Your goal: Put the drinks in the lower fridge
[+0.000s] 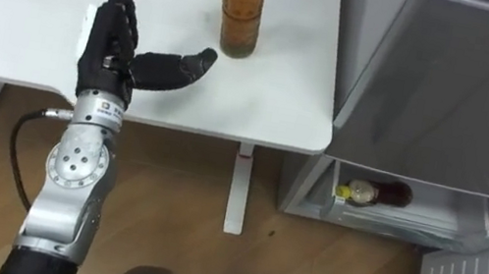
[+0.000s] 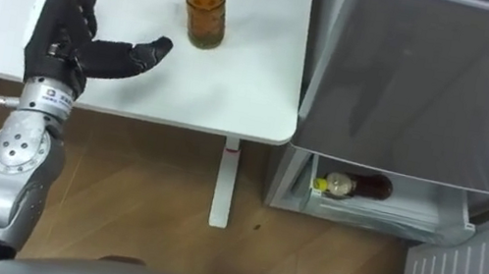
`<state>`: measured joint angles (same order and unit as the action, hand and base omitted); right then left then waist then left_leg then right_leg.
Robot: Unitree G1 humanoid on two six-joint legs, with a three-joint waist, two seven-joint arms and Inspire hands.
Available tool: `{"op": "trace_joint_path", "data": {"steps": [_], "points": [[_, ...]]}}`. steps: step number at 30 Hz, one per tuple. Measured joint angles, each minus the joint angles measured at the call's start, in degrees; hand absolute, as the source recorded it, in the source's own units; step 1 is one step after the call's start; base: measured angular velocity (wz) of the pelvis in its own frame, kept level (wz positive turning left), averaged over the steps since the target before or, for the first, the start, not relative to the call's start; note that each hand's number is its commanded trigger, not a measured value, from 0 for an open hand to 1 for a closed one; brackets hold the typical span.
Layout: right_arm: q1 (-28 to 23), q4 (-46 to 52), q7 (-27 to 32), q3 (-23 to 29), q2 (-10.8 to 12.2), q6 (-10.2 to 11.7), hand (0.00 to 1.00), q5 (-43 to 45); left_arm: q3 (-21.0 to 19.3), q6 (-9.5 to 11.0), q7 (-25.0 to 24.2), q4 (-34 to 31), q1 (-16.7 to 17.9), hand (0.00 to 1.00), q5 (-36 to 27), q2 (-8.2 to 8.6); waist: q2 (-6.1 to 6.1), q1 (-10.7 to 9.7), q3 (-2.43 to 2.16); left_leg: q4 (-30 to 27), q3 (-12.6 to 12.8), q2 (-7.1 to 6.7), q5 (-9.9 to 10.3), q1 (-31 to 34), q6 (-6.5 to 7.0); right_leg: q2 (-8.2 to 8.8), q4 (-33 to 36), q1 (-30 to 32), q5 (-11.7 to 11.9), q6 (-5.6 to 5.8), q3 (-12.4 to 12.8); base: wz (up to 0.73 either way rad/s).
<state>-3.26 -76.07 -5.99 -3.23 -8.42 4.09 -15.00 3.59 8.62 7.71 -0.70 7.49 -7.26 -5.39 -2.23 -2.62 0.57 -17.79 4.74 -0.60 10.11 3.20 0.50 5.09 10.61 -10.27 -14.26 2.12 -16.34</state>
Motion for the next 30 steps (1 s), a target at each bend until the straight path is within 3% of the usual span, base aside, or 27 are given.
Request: {"op": "trace_joint_path", "data": {"steps": [5, 12, 16, 25, 30], "points": [[0.5, 0.5, -0.1, 0.4, -0.2, -0.4, 0.00, 2.1, -1.0, -1.2, -1.4, 0.1, -3.0, 0.00, -0.2, -0.32, 0.39, -0.3, 0.24, 0.5, 1.3, 0.30, 0.0, -0.8, 0.00, -0.16, 0.0, 0.1, 0.1, -0.13, 2.3, -0.13], [-0.3, 2.8, 1.0, 1.0, 0.0, -0.5, 0.00, 2.5, -2.4, -1.4, -4.3, 1.8, -3.5, 0.00, -3.8, -0.41, 0.38, -0.6, 0.34, 0.7, 2.9, 0.82, 0.0, -1.4, -0.02, -0.26, 0.1, 0.3, 0.3, -0.26, 3.5, -0.10], [-0.6, 3.2, 1.6, 1.3, 0.2, -0.4, 0.00, 3.1, -4.0, -3.3, -4.4, 3.3, -3.8, 0.00, -9.0, -0.43, 0.33, -1.7, 0.36, 0.9, 3.1, 0.91, 0.1, -1.8, -0.05, -0.28, 0.1, 0.2, 0.4, -0.24, 3.8, -0.06], [-0.7, 3.2, 2.2, 2.3, 0.3, -0.6, 0.00, 3.2, -5.7, -3.4, -4.8, 7.7, -11.9, 0.00, -11.4, -0.51, 0.83, -1.9, 0.17, 1.1, 3.6, 0.92, 0.0, -2.3, -0.02, -0.23, 0.1, 0.0, 0.7, -0.14, 4.2, -0.02], [-0.7, 3.3, 2.2, 2.9, 0.0, -1.7, 0.00, 3.1, -5.7, -5.2, -5.0, 13.1, -14.5, 0.00, -11.5, -0.54, 1.81, -2.5, -0.14, 1.4, 4.1, 0.92, 0.1, -2.9, 0.03, -0.19, 0.1, -0.2, 0.7, -0.07, 5.1, -0.06]]}}
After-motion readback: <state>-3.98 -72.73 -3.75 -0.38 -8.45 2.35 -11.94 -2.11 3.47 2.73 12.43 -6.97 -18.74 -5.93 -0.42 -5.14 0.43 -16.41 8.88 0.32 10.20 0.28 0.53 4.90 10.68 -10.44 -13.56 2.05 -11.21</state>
